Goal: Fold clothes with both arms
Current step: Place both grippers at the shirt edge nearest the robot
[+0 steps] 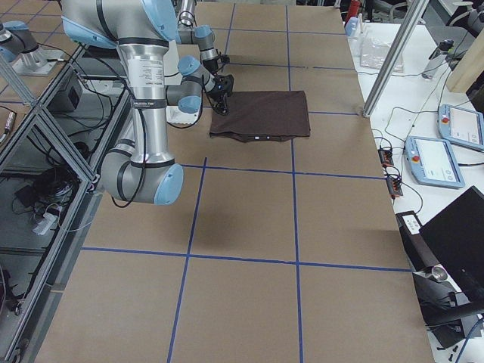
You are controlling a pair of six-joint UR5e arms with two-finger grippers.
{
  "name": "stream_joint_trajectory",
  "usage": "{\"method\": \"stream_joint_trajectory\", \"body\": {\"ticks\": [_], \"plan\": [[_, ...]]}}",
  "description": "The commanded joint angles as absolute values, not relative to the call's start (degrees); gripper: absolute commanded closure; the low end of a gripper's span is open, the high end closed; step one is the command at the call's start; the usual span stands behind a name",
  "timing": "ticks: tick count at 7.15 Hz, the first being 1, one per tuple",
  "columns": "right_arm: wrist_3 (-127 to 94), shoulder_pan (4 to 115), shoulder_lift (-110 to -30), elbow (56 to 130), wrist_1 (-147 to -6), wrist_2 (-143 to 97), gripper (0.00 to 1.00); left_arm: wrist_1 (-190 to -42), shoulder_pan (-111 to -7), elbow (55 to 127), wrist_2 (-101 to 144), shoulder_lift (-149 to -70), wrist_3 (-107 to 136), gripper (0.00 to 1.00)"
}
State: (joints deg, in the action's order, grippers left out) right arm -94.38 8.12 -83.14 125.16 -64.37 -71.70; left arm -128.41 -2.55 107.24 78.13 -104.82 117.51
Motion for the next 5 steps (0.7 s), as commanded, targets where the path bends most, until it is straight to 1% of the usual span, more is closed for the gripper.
{"method": "stream_joint_trajectory", "body": {"ticks": [1,2,3,4,5], "plan": [[-101.55,7.82,-81.92,124.02,-67.65,-71.54,0.08,-128.41,-2.64,107.23,78.13,-104.94,117.42,1.00],[-105.43,7.91,-77.48,124.01,-76.03,-71.72,0.13,-128.41,-2.64,107.31,78.13,-105.64,117.42,1.00],[-108.77,7.74,-74.65,123.14,-83.77,-72.15,0.16,-128.41,-2.64,107.49,78.13,-105.73,117.42,1.00],[-109.24,7.73,-74.36,120.18,-84.98,-72.33,0.16,-128.41,-2.72,107.58,78.13,-105.73,117.42,1.00],[-109.16,7.30,-74.27,118.93,-85.08,-72.33,0.16,-128.41,-2.81,107.58,78.13,-105.73,117.33,1.00]]}}
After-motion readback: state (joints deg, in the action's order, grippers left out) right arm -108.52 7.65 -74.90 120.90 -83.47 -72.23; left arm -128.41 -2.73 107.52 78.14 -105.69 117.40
